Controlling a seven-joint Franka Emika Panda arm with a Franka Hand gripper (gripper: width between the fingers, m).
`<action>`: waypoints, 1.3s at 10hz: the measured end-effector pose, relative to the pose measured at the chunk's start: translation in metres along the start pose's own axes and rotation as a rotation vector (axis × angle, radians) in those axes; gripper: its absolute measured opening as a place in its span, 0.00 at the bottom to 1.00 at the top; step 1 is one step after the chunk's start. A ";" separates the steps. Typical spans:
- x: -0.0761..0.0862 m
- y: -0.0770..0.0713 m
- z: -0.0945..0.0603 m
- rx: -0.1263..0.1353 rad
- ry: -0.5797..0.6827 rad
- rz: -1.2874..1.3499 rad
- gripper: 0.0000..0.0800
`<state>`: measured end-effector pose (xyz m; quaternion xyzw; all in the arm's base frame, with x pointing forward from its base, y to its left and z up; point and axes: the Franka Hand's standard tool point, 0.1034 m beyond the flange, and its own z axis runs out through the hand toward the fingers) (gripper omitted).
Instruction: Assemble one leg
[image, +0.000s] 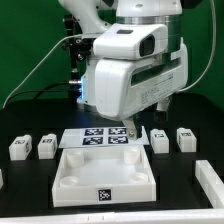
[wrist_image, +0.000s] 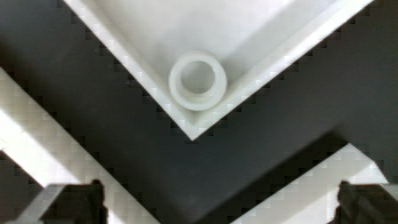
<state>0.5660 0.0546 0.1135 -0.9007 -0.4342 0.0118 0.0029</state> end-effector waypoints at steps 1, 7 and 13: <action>0.000 0.000 0.000 0.000 0.000 0.000 0.81; -0.043 -0.040 0.018 -0.022 -0.001 -0.474 0.81; -0.062 -0.046 0.029 -0.021 -0.009 -0.682 0.81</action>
Offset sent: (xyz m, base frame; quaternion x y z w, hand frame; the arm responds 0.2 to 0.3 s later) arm 0.0000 0.0000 0.0000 0.0000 0.0000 -0.0899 0.9960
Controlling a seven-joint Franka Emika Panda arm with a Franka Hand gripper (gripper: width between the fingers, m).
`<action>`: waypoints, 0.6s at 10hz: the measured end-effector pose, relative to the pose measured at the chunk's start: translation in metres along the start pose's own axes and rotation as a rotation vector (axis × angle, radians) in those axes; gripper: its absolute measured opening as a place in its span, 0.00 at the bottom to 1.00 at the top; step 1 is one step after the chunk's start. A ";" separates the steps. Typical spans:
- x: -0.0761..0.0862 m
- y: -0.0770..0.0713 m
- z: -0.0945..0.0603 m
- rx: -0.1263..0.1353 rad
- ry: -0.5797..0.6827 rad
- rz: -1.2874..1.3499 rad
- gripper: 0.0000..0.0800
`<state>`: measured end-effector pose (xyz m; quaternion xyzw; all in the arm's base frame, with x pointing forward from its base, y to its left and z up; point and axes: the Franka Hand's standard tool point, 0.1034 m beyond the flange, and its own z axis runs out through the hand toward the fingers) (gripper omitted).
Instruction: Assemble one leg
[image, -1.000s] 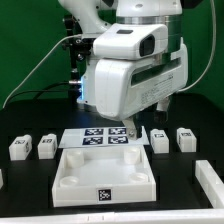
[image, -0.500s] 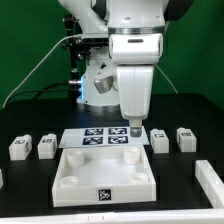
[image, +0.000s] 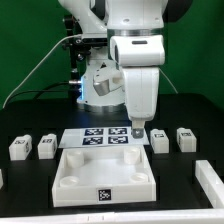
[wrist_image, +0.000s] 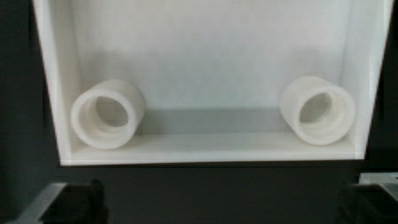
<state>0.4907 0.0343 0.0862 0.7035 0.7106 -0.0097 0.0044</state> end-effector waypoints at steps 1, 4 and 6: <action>-0.010 -0.032 0.014 0.017 0.000 0.003 0.81; -0.034 -0.070 0.057 0.025 0.023 0.015 0.81; -0.038 -0.069 0.076 0.040 0.032 0.031 0.81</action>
Offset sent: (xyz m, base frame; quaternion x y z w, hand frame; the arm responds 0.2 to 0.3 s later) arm -0.0214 -0.0233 -0.0567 -0.0224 0.0400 -0.0087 0.9989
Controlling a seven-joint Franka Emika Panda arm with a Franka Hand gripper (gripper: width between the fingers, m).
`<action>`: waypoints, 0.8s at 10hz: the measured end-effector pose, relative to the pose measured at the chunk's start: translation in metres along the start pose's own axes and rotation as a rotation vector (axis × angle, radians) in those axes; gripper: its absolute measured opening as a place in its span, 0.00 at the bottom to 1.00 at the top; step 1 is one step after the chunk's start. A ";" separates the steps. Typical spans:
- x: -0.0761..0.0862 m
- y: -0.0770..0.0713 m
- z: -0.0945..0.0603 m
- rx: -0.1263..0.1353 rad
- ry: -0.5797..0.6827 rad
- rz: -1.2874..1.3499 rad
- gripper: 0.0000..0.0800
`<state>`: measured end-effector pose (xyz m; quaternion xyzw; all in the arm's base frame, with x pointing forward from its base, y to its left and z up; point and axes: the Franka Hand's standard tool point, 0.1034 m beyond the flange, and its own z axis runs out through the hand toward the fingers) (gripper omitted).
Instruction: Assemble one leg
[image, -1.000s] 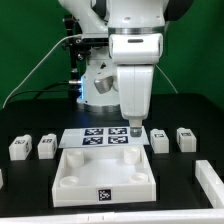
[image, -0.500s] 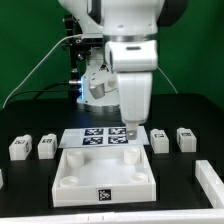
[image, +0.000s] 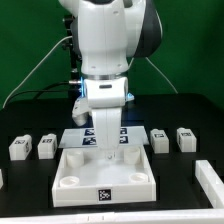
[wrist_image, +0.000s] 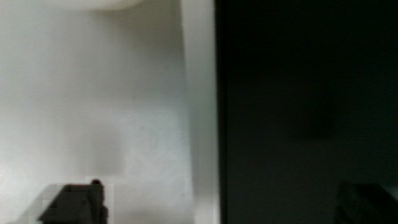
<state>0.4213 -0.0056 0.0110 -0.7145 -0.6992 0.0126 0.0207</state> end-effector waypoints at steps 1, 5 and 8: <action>-0.001 0.000 0.004 0.006 0.001 0.006 0.81; -0.001 -0.001 0.005 0.009 0.002 0.014 0.65; -0.001 -0.001 0.005 0.009 0.002 0.014 0.31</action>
Offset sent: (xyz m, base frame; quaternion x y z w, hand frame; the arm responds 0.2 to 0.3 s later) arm 0.0000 0.0000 0.0000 0.0000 0.0000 0.0000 1.0000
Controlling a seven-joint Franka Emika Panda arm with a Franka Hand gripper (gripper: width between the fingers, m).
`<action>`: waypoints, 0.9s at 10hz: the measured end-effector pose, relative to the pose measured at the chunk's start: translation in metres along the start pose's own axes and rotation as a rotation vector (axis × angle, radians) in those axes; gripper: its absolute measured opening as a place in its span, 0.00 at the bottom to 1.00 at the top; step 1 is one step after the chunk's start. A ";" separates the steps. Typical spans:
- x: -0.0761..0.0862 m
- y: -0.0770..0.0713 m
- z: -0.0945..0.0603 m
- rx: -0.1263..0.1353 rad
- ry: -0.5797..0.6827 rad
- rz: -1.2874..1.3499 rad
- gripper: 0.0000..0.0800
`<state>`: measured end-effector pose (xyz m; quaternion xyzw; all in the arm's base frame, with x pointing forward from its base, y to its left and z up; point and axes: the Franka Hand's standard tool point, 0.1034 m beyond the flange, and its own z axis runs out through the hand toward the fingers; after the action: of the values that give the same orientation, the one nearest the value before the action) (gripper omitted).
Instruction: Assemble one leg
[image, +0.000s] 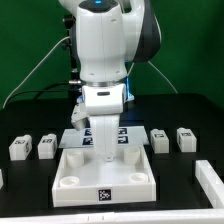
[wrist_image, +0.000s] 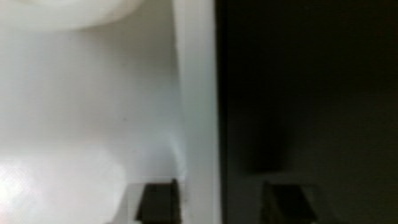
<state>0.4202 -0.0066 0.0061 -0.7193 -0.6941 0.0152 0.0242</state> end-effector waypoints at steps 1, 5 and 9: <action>0.000 0.001 -0.001 -0.004 0.000 0.000 0.09; 0.000 0.001 -0.001 -0.005 0.000 0.000 0.07; 0.004 0.004 -0.002 -0.007 0.001 0.003 0.07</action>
Offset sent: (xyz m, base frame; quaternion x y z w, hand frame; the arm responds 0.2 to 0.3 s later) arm 0.0000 0.0000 0.0000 0.0000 0.0000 0.0000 1.0000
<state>0.4245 -0.0030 0.0080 -0.7205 -0.6930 0.0125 0.0219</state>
